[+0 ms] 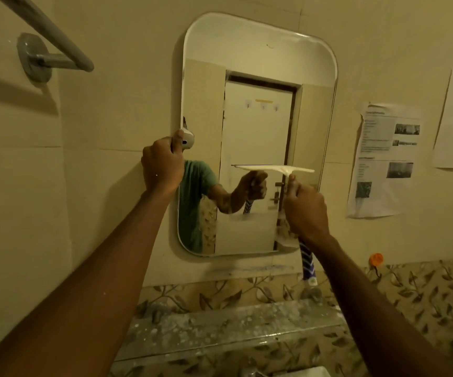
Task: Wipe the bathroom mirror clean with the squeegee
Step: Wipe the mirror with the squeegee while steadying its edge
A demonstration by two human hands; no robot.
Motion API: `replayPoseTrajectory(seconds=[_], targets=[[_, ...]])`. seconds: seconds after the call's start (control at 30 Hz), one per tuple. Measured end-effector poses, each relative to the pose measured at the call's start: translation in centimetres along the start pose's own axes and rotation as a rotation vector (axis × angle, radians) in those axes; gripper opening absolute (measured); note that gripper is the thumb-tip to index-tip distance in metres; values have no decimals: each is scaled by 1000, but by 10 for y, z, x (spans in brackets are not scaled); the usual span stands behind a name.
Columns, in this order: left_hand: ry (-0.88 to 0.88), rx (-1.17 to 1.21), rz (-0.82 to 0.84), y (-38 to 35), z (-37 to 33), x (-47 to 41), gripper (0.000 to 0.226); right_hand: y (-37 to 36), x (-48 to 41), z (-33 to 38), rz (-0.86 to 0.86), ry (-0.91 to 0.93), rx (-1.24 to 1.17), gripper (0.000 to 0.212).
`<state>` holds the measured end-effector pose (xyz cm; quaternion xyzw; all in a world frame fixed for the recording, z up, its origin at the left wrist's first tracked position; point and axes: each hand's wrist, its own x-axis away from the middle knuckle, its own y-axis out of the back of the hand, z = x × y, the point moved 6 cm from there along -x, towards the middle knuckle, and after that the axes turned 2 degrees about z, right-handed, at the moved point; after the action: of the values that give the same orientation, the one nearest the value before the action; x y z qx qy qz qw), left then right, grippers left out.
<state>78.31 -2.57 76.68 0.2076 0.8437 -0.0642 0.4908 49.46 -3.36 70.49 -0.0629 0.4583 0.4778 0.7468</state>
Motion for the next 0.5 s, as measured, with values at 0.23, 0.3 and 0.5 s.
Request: replayPoseTrajectory(seconds=[0.23,0.3,0.5], targets=[[26,-8,17,-3,3,1,57,-49,83,-69,116,-191,75,51],[24,-4,17,-2,3,1,58,-53,105,-80,152,-246,93,52],[33,19,59,3,-1,4,59,-24,67,-39,136,-158,5,50]])
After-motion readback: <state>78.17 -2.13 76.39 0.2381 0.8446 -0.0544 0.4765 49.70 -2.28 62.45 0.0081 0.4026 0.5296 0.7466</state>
